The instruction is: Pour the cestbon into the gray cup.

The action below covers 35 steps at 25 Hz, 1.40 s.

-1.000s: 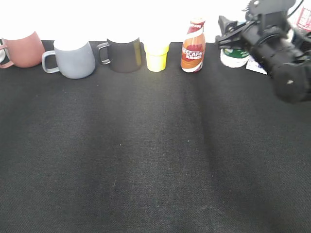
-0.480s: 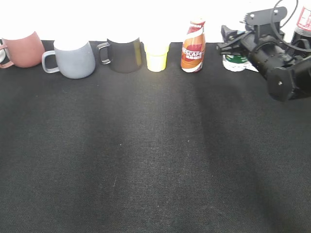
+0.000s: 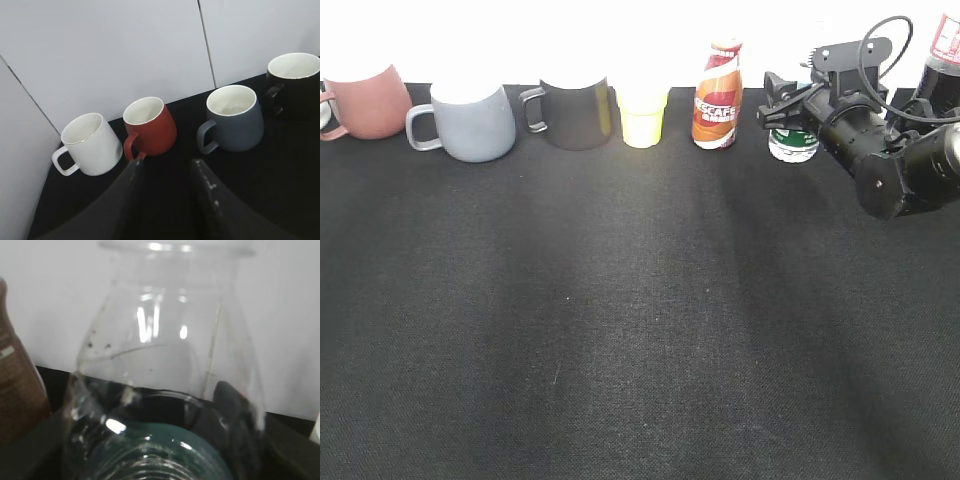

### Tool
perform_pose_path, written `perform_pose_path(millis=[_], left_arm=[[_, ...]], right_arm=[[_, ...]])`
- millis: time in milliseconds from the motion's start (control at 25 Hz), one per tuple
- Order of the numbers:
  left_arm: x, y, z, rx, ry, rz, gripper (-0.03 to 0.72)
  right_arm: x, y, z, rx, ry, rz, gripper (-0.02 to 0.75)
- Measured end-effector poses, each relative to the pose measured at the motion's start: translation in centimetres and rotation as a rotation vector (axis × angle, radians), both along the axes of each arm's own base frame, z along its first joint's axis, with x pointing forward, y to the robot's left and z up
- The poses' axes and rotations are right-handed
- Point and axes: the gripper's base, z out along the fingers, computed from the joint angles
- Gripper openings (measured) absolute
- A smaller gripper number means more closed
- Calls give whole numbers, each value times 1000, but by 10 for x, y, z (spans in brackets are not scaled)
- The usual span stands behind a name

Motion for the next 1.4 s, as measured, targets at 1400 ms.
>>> perform_pose_path(millis=[1400], left_arm=[[-1, 1, -5, -12, 56, 15, 241]], right_arm=[[-30, 0, 8, -67, 93, 62, 589]])
